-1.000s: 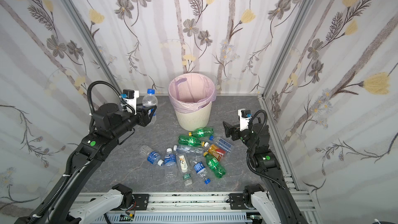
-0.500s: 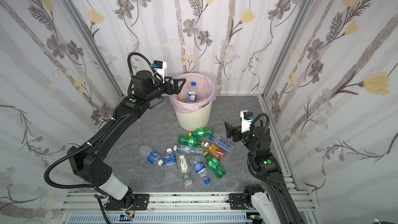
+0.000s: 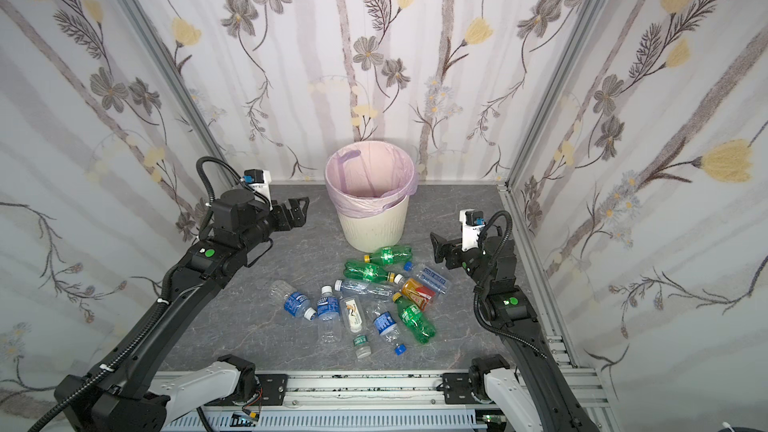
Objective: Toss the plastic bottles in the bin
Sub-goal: 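Lower the left gripper onto a clear blue-labelled bottle and grasp it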
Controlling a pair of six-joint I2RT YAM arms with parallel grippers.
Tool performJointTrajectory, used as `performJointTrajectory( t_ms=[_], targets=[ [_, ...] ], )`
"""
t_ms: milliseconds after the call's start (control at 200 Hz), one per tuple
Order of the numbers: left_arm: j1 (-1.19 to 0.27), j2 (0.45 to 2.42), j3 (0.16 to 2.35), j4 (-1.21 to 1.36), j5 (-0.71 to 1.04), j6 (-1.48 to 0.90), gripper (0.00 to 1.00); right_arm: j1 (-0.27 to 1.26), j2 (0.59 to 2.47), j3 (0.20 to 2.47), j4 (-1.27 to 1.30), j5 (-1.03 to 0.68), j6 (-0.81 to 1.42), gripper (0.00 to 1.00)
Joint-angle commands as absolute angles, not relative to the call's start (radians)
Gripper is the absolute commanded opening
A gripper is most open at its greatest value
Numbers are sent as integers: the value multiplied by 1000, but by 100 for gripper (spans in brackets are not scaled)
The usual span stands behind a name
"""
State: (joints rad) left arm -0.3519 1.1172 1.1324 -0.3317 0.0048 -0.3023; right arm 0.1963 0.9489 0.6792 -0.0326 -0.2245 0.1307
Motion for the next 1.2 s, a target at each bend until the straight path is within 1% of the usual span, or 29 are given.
performJointTrajectory(
  t_ms=[0,95,245,390,475,575,734,984,1194],
  targets=[
    [-345,1112,1112,-499,-85,-394,99,199,967,687,24,-240,164,95],
    [-342,1114,1089,-569,-142,-470,99,199,985,686,27,-238,166,95],
    [-343,1061,999,-593,-123,-586,97,200,999,682,32,-238,164,95],
    [-343,971,897,-631,-167,-656,97,201,992,658,43,-233,148,97],
    [-342,950,855,-658,-146,-700,96,201,1004,658,39,-233,145,97],
    [-344,924,788,-661,-127,-766,95,200,1014,660,46,-245,146,97],
    [-345,880,678,-661,-156,-819,90,201,1026,666,50,-241,146,97],
    [-384,941,588,-614,-171,-894,88,202,1057,672,63,-259,153,97],
    [-396,989,522,-467,-60,-902,84,202,1067,658,88,-263,170,96]
  ],
)
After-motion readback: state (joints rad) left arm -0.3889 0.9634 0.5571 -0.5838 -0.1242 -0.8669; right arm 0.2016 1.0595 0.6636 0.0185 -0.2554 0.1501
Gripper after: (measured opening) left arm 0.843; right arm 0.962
